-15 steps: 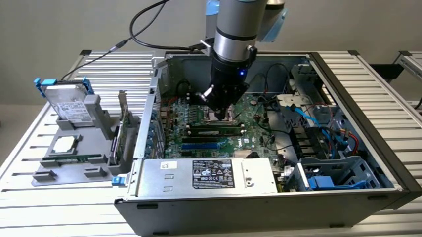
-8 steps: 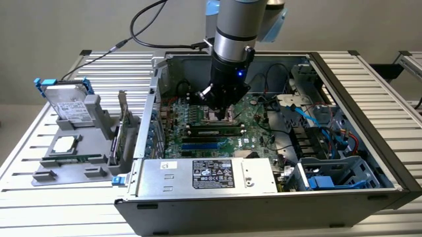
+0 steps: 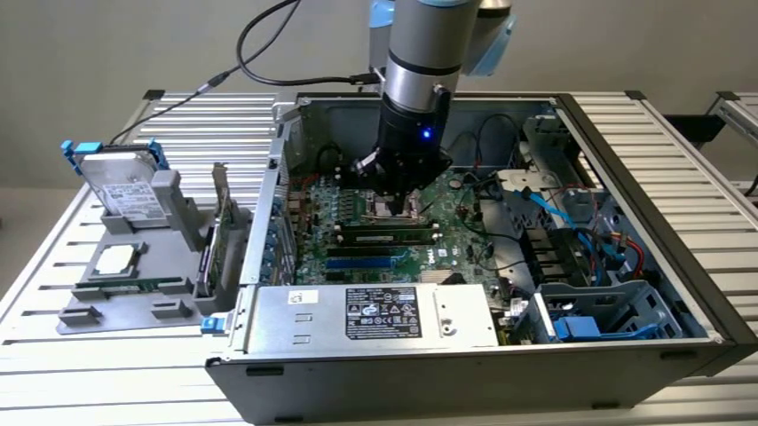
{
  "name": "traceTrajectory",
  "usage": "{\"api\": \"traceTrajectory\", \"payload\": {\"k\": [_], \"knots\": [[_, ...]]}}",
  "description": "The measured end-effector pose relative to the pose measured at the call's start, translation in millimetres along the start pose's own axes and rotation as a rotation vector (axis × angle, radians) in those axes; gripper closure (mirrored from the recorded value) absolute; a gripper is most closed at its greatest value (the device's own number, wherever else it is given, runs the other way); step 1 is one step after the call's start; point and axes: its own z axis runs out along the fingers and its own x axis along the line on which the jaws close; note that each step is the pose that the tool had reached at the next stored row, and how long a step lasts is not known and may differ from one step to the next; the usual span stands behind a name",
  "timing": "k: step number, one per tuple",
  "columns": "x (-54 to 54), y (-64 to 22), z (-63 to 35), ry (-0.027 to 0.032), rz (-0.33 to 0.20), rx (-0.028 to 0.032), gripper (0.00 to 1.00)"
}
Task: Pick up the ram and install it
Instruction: 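Press down the ram until it locks into place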
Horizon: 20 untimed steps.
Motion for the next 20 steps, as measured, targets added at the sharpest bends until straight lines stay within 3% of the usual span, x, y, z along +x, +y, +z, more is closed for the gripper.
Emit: {"api": "traceTrajectory", "payload": {"k": [8, 13, 20], "knots": [[0.0, 0.0, 0.5, -0.0048, 0.127, -0.0085, 0.90], [2.4, -9.7, 0.0, -0.0061, 0.127, -0.0152, 0.90], [5.3, -21.1, -0.5, -0.0059, 0.139, -0.0165, 0.90]]}}
